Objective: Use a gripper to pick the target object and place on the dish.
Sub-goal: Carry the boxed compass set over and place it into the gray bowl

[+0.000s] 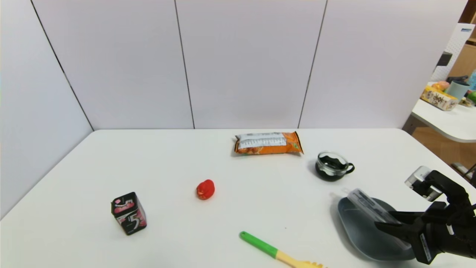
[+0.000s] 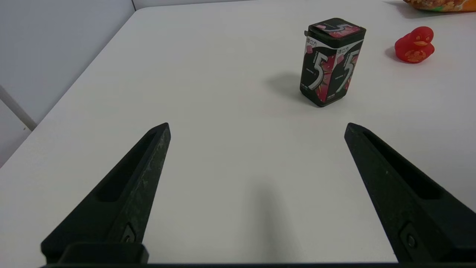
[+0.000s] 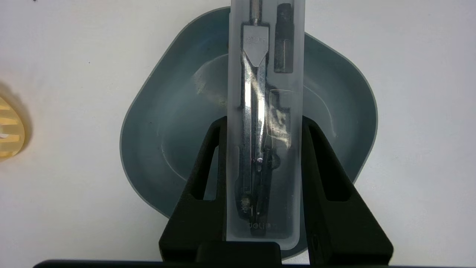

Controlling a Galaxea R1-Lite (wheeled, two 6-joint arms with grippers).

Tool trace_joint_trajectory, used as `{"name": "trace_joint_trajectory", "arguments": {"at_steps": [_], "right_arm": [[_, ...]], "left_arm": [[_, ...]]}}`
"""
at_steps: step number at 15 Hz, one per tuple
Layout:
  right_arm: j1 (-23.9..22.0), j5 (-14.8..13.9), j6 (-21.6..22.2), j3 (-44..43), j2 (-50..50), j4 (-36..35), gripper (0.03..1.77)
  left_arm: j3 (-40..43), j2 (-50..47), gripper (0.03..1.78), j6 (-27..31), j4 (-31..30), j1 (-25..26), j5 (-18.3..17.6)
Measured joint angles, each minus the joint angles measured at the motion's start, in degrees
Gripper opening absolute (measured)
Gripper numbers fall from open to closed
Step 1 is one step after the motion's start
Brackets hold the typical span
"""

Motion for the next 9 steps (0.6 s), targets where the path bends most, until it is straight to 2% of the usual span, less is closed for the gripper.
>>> {"name": "trace_joint_trajectory", "arguments": {"at_steps": [9], "right_arm": [[-0.3,0.0,-1.0,0.1,0.7,-0.1,0.56]], "left_arm": [[0.0,0.0,1.69,0.0,0.0,0.0,0.0]]}}
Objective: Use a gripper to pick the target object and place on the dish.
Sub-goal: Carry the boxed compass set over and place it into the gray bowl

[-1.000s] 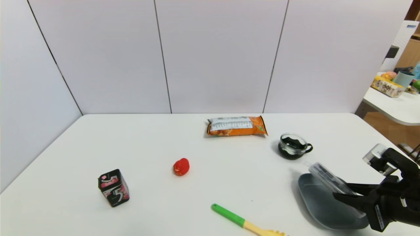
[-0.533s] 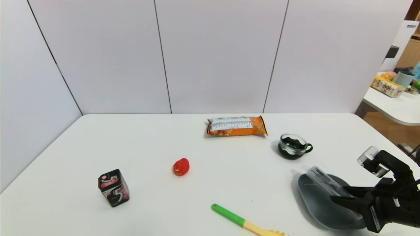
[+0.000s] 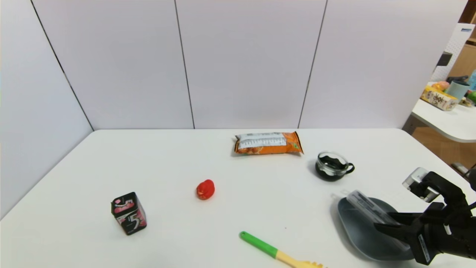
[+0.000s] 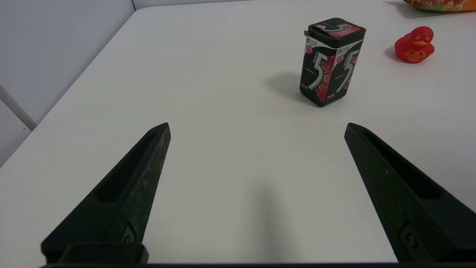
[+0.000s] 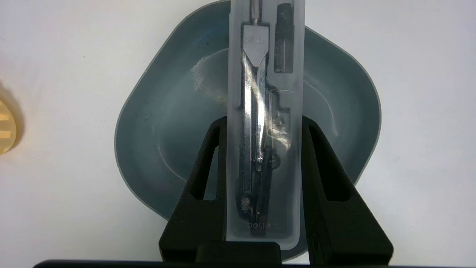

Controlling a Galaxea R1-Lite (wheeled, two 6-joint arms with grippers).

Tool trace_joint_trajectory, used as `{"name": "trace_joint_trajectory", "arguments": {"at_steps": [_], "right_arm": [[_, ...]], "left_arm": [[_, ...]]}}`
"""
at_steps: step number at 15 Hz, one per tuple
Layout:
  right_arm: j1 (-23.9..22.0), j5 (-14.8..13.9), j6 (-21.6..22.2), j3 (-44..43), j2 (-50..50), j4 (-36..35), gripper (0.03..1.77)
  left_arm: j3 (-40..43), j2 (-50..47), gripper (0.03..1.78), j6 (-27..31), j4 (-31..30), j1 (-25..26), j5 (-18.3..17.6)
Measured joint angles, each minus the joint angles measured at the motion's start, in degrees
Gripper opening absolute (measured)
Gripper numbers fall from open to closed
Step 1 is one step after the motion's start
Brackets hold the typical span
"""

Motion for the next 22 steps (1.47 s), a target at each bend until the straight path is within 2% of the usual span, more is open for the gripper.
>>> {"name": "trace_joint_trajectory", "arguments": {"at_steps": [22], "right_arm": [[-0.2,-0.2,-1.5,1.6,-3.2,-0.2,0.56]], "left_arm": [[0.0,0.0,1.69,0.0,0.0,0.0,0.0]]}}
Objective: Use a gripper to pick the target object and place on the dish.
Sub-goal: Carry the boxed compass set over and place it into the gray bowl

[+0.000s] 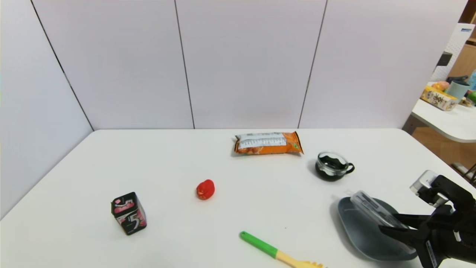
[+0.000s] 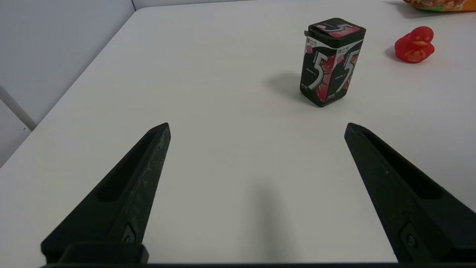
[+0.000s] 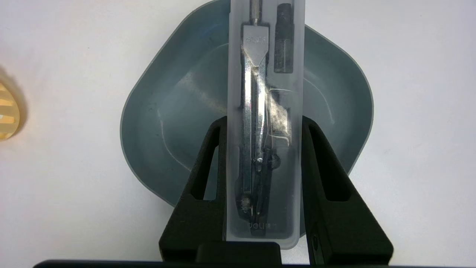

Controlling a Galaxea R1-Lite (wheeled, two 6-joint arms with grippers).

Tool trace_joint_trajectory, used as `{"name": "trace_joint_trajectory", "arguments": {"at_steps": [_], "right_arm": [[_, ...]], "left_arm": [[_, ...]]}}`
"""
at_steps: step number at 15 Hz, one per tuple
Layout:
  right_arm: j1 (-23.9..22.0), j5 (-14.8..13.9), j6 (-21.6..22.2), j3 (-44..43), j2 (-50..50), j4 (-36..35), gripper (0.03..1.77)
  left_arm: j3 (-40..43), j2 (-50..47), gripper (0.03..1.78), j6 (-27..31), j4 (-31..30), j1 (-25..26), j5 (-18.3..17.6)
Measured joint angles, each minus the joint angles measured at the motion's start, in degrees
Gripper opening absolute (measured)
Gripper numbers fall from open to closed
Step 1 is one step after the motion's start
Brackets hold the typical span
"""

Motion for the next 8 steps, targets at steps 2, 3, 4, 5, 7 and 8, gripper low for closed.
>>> {"name": "trace_joint_trajectory", "arguments": {"at_steps": [2,3,4,5,7,8], "right_arm": [[0.0,0.1,0.0,0.0,0.0,0.0,0.56],[0.1,0.0,0.0,0.0,0.0,0.0,0.56],[0.1,0.0,0.0,0.0,0.1,0.0,0.56],[0.1,0.1,0.0,0.0,0.1,0.0,0.56],[0.2,0.2,-0.1,0.0,0.1,-0.1,0.56],[0.3,0.2,-0.4,0.0,0.1,-0.3,0.56]], "left_arm": [[0.0,0.0,1.69,0.0,0.0,0.0,0.0],[0.0,0.0,1.69,0.0,0.0,0.0,0.0],[0.0,0.0,1.69,0.0,0.0,0.0,0.0],[0.0,0.0,1.69,0.0,0.0,0.0,0.0],[0.0,0.0,1.69,0.0,0.0,0.0,0.0],[0.0,0.0,1.69,0.0,0.0,0.0,0.0]]}}
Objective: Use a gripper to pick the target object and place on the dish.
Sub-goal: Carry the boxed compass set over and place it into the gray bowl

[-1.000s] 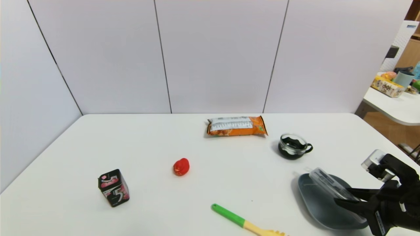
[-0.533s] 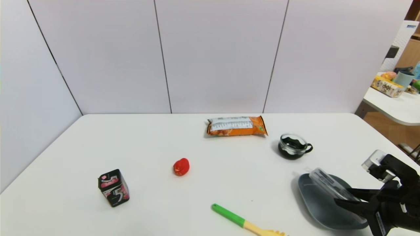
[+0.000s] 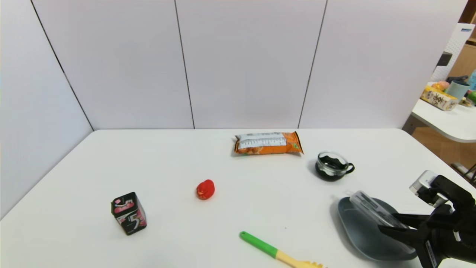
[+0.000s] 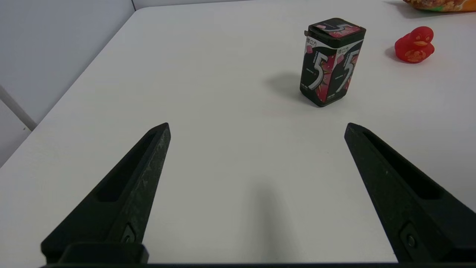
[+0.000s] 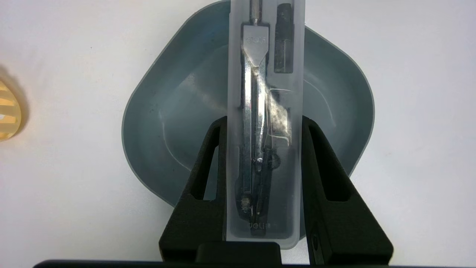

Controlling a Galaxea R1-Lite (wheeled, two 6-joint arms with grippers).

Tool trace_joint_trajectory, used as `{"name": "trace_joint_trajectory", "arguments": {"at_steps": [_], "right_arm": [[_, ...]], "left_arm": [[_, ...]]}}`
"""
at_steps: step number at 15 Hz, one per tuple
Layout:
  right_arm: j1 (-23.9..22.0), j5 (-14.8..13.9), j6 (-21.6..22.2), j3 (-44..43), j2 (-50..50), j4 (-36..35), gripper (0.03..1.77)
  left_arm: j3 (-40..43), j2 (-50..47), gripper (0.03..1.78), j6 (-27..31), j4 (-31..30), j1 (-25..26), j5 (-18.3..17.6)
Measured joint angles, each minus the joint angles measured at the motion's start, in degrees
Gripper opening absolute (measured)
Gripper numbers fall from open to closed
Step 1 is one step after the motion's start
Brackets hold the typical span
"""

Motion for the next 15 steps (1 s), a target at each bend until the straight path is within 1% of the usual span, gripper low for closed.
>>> {"name": "trace_joint_trajectory", "arguments": {"at_steps": [2,5,6,8,10,12,15], "right_arm": [[0.1,0.1,-0.6,0.0,0.0,-1.0,0.56],[0.1,0.0,-0.9,-0.1,0.0,-0.6,0.56],[0.1,-0.2,-0.9,0.1,0.1,-0.3,0.65],[0.1,-0.3,-1.5,0.6,0.1,-0.2,0.89],[0.0,-0.2,-1.5,0.7,0.1,-0.2,1.07],[-0.1,-0.1,-1.6,0.6,0.2,-0.3,1.22],[-0.1,0.0,-1.6,0.6,0.1,-0.9,1.38]], "left_arm": [[0.0,0.0,1.69,0.0,0.0,0.0,0.0],[0.0,0.0,1.69,0.0,0.0,0.0,0.0],[0.0,0.0,1.69,0.0,0.0,0.0,0.0],[0.0,0.0,1.69,0.0,0.0,0.0,0.0],[0.0,0.0,1.69,0.0,0.0,0.0,0.0],[0.0,0.0,1.69,0.0,0.0,0.0,0.0],[0.0,0.0,1.69,0.0,0.0,0.0,0.0]]}}
